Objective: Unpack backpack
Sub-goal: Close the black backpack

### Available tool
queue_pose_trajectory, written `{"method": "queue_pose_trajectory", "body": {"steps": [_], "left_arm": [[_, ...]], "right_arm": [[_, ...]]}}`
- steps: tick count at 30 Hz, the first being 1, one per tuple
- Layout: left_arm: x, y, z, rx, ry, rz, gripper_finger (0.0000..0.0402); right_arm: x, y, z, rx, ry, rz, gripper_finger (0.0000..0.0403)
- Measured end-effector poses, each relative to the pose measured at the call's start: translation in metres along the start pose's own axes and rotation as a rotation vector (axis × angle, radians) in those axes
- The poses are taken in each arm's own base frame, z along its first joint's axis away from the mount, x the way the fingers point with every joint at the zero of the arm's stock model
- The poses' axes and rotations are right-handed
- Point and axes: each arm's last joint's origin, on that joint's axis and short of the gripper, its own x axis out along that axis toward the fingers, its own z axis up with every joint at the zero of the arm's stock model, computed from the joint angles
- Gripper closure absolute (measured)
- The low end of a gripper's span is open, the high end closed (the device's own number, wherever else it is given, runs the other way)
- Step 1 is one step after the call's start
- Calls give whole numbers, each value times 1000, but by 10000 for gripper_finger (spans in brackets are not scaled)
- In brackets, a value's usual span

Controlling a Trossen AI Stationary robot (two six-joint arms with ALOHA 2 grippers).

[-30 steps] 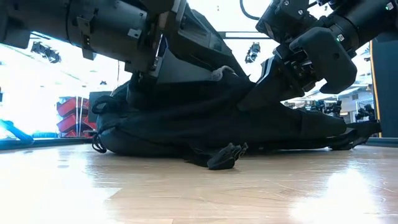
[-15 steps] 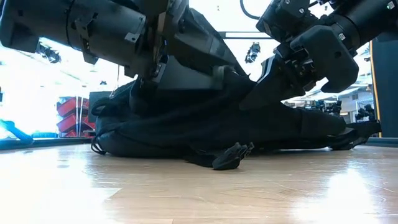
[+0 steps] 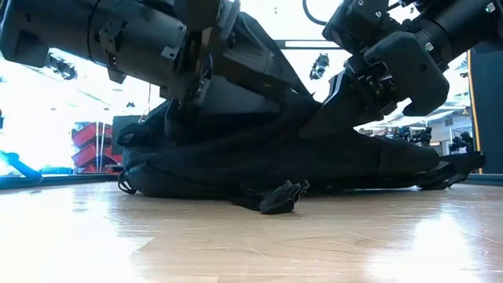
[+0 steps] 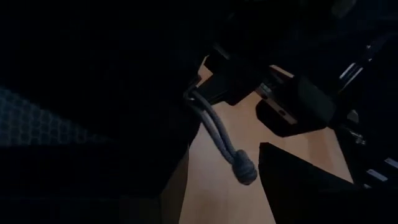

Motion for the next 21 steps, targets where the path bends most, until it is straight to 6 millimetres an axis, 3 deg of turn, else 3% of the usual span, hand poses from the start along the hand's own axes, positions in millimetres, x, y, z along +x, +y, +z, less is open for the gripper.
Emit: {"method": "queue_pose_trajectory", "body": {"steps": [10, 12, 16, 21], "left_arm": [[3, 2, 3, -11, -7, -2, 251], [4, 3, 4, 5, -8, 2, 279], [4, 3, 4, 46, -10, 3, 379], [4, 3, 4, 80, -7, -1, 400]], "right_arm": [[0, 0, 0, 0, 2, 7, 399], [0, 0, 0, 0, 2, 7, 399], [0, 0, 0, -1, 2, 8, 399], [0, 0, -1, -8, 15, 10, 399]]}}
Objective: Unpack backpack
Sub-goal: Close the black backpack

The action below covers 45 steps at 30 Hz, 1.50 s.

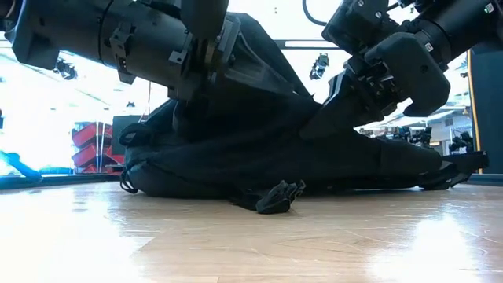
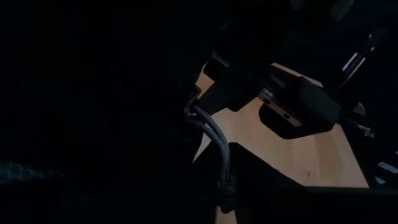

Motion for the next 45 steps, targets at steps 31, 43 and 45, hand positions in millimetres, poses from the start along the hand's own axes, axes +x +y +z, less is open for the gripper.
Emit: {"method": "queue_pose_trajectory", "body": {"steps": [31, 43, 45], "left_arm": [[-67, -25, 5, 118, 159, 44, 402], [-85, -9, 43, 166, 172, 154, 402], [-82, -9, 45, 162, 177, 132, 401]], "right_arm": [[-23, 2, -50, -201, 526, 60, 399], [-24, 14, -47, -107, 473, 138, 394], [-25, 15, -41, -89, 407, 174, 383]]}}
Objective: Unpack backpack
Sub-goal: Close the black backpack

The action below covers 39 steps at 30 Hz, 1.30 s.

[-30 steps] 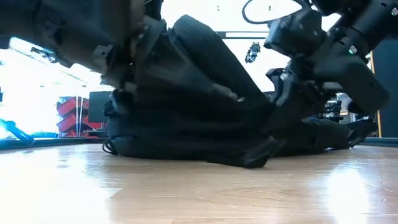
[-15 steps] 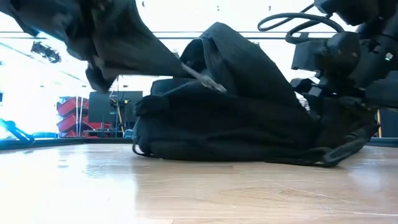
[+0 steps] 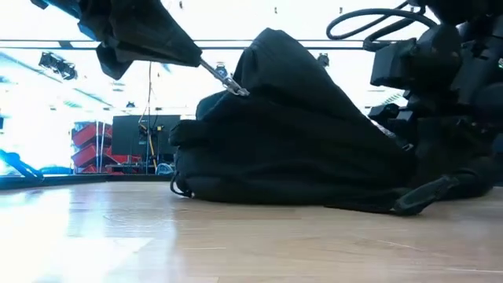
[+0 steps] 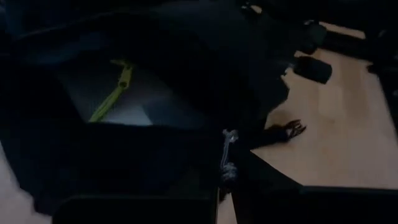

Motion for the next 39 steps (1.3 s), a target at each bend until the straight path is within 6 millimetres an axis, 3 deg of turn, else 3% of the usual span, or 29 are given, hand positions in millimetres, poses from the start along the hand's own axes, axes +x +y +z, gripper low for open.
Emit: {"method": "queue_pose_trajectory", "body": {"steps": [5, 11, 17, 22, 26, 29, 33, 36, 39], "left_arm": [[5, -2, -2, 16, 12, -28, 402], [5, -4, -1, 22, 17, -62, 402], [5, -5, -1, 19, 18, -71, 402], [5, -6, 0, 16, 24, -88, 402], [5, -6, 0, 29, 21, -96, 402], [5, -6, 0, 28, 20, -96, 402], [5, -6, 0, 28, 21, -96, 402], [6, -6, 0, 28, 25, -102, 402], [6, -6, 1, 26, 25, -100, 402]], "right_arm": [[-23, 1, 16, 4, -147, 72, 345], [-46, 8, 21, 22, -232, 98, 305], [-56, 11, 27, -8, -319, 114, 292], [-57, 19, 46, -40, -505, 269, 297], [-74, 26, 66, -138, -775, 366, 292], [-96, 39, 72, -217, -949, 237, 285], [-120, 72, 82, -375, -971, -194, 280], [-115, 95, 95, -436, -857, -456, 276], [-94, 110, 107, -484, -723, -586, 263]]}}
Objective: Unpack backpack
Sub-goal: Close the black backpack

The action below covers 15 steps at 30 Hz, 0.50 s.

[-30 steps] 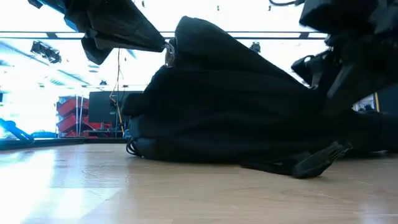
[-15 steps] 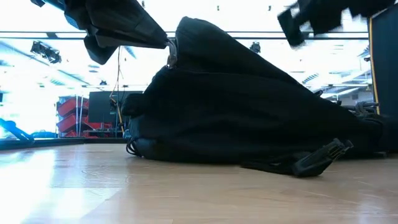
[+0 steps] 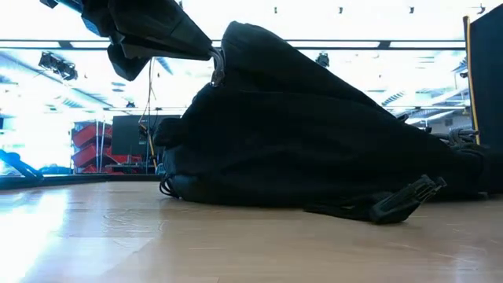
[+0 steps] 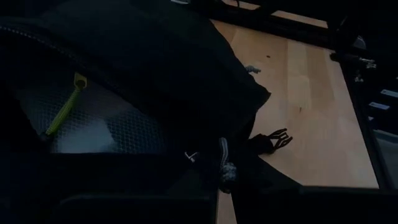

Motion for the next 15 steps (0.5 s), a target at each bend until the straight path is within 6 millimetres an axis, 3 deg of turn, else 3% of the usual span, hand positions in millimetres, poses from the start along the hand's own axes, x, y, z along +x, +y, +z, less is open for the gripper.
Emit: {"method": "queue_pose_trajectory", "body": {"steps": [6, 15], "left_arm": [[0, -1, 2, -20, -17, -13, 402], [0, -2, 2, -17, -14, -22, 402]], "right_arm": [[42, 49, -26, 29, 154, 7, 189], [81, 61, -66, 170, 322, -217, 70]]}}
